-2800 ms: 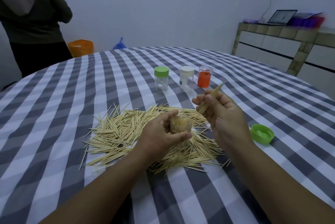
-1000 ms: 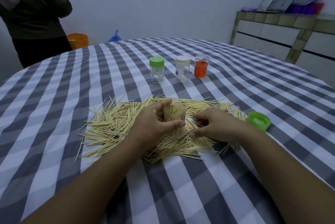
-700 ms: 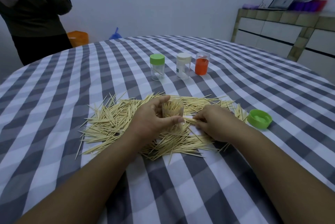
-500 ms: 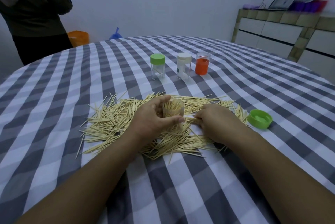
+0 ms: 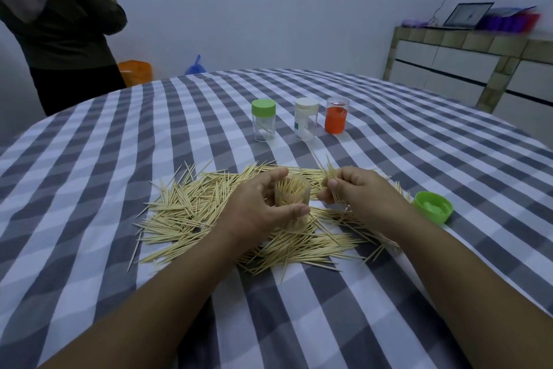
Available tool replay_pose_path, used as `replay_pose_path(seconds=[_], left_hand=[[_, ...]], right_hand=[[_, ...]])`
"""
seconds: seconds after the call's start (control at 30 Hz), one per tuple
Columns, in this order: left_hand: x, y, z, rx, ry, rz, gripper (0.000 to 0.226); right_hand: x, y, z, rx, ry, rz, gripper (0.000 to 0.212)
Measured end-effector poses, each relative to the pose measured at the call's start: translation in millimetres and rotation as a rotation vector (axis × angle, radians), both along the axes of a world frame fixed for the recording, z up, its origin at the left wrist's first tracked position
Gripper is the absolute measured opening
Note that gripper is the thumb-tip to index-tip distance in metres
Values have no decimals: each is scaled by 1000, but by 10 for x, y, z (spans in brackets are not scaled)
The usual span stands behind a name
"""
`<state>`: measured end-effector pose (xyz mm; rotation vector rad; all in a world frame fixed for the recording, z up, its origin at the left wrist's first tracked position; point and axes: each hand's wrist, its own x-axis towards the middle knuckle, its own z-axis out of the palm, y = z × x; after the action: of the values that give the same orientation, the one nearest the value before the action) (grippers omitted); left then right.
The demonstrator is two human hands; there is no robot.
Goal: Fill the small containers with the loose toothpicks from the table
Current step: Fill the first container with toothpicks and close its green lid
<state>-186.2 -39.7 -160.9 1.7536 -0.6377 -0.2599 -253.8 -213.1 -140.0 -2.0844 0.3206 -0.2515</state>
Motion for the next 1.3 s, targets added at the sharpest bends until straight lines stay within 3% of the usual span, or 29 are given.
replay_pose_path(seconds=[0.17,0.57,0.63,0.83,1.0,1.13,1.3], left_hand=[[-3,-6,-17,4,-10,9,92],[1,-49,-65,16,-46,-7,87],[4,-53,-68,17,-55,-11,88],[6,-53,-66,17,-70,-7,91],[25,-56,-76,30,-80,-4,86],[13,-56,-67,18,-60,-2,83],[5,-51,-64,18,-60,4,80]], right_hand=[[6,41,11,192,-108,3,19],[128,286,16,613,-636,-77,19],[143,340,0,616,-638,-69,19],[157,380,-153,342,-449,-58,20],[138,368,-145,302,-364,-6,11],[107,340,-136,263,-386,-65,21],[94,324,-121,313,-269,-43,24]])
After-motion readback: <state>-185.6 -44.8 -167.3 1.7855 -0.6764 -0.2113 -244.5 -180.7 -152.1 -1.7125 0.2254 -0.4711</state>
